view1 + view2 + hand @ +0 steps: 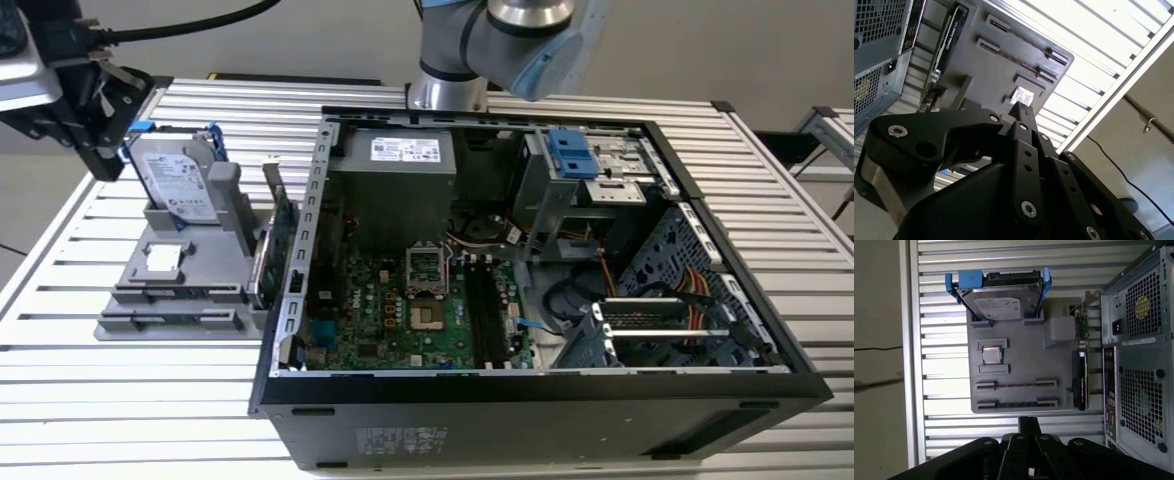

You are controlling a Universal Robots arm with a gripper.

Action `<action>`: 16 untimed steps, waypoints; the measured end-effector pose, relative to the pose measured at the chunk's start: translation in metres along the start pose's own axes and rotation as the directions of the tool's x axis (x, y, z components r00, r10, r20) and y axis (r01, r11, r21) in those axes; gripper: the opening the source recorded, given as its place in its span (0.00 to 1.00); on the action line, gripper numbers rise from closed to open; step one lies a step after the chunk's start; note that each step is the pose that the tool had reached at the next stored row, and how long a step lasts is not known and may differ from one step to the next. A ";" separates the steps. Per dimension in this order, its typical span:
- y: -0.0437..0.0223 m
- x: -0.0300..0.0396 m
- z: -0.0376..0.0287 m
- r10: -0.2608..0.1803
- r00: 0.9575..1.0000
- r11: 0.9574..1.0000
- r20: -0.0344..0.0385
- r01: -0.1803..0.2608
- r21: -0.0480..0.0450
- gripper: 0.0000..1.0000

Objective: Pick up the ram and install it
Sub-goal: 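Reach for the ram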

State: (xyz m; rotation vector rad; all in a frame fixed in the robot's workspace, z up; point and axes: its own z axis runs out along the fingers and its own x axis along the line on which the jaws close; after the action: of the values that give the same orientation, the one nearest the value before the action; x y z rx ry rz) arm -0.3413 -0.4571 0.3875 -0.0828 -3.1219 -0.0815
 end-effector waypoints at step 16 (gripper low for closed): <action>-0.0164 -0.0011 0.0008 0.000 1.000 1.000 0.000 0.000 0.000 0.00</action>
State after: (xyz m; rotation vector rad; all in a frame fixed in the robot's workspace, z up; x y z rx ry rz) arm -0.3411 -0.4734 0.3859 -0.0828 -3.1219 -0.0816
